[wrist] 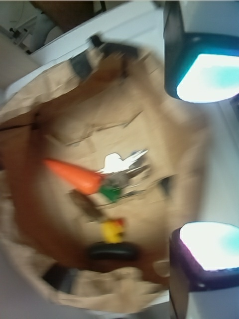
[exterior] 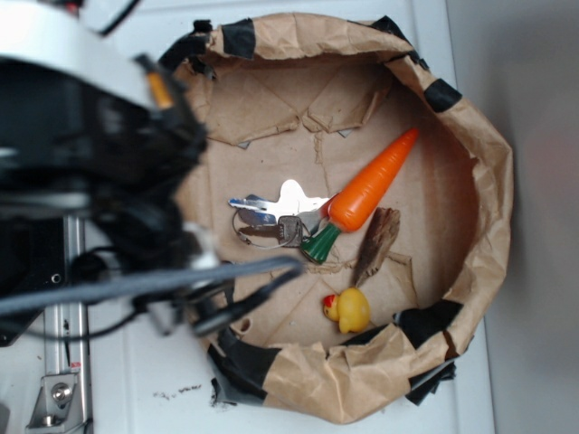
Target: Grab the carrot.
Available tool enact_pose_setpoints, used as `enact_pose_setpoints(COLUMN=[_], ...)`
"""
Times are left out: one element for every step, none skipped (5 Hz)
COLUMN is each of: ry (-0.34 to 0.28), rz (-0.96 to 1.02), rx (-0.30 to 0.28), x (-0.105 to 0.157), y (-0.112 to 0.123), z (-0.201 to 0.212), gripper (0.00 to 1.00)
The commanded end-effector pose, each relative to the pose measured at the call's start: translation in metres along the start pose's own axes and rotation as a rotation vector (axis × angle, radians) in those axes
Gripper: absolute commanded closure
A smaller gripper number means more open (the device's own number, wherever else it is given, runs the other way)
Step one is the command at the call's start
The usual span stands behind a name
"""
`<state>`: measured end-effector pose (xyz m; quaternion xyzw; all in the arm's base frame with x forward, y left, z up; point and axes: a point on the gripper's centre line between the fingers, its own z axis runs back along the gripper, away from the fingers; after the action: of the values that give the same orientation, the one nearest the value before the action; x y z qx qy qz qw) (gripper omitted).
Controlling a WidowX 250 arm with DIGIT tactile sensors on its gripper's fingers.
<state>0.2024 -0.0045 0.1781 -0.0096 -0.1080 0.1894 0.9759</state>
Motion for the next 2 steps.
enact_pose_setpoints(ry=[-0.095, -0.047], rz=[0.233, 0.272], rx=[0.071, 0.097], x=[0.043, 0.076], y=[-0.001, 0.004], z=[-0.075, -0.111], gripper=[0.00, 0.00])
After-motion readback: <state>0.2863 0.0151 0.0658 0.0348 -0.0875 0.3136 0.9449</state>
